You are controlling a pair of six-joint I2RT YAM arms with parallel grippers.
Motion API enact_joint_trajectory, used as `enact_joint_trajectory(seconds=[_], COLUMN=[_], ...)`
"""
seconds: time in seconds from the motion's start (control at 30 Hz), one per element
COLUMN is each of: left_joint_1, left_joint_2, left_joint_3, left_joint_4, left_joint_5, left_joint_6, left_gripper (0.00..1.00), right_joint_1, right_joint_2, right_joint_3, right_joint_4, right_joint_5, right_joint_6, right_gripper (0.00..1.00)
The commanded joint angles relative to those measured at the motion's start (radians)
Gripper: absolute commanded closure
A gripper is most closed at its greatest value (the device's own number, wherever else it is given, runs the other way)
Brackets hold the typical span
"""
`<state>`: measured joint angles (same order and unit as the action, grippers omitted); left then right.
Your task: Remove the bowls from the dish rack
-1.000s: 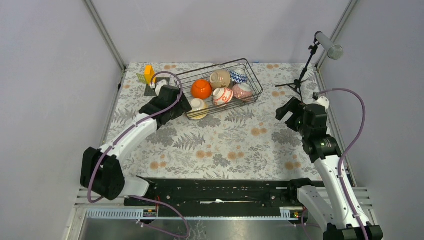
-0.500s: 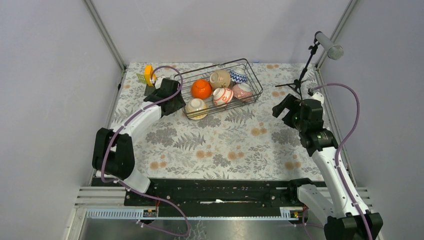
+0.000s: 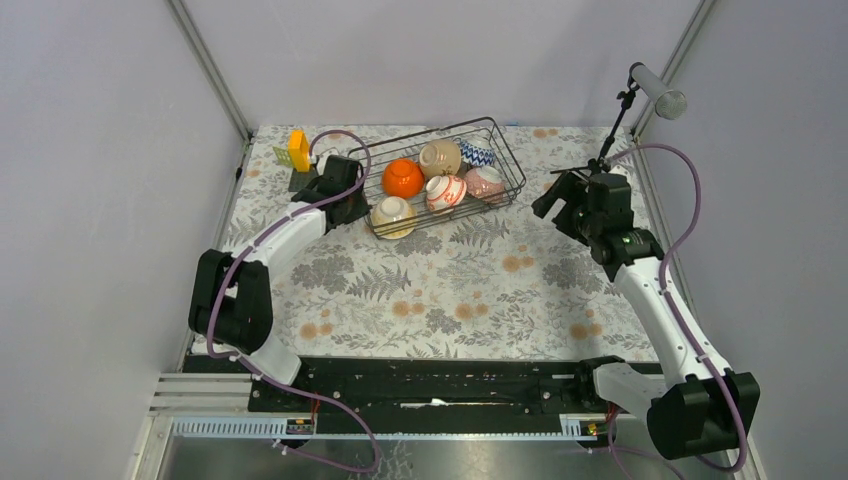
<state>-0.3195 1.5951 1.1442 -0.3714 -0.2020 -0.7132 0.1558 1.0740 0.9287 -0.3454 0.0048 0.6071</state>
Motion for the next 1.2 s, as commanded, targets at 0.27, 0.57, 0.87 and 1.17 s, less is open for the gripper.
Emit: enact_joint_trajectory(seconds=[0.27, 0.57, 0.87, 1.17], left_joint_1=[0.011, 0.011, 0.011, 0.011], left_joint_2=[0.028, -0.05, -0.121, -0.166], left_joint_3=[0.016, -0.065, -0.138, -0.162], left_joint_4=[0.027, 0.061, 0.071, 0.064], left_joint_5=[0.085, 0.162, 0.245, 0.306], left_joint_6=[0.107, 0.173, 0.192, 0.218], left_gripper=[1.0, 1.0, 1.0, 0.82], right_joint_1=[0.043, 0.088, 0.2, 0.282], right_joint_2=[0.051, 0.139, 0.264, 0.42], right_joint_3=[0.079, 0.125, 0.216, 0.34], right_joint_4=[0.068, 0.126, 0.165, 0.18], right_joint_5=[-0.092, -0.137, -0.1, -0.063], right_joint_6=[-0.014, -0.006, 0.016, 0.025], right_gripper=[0.06, 0.07, 0.07, 0.06])
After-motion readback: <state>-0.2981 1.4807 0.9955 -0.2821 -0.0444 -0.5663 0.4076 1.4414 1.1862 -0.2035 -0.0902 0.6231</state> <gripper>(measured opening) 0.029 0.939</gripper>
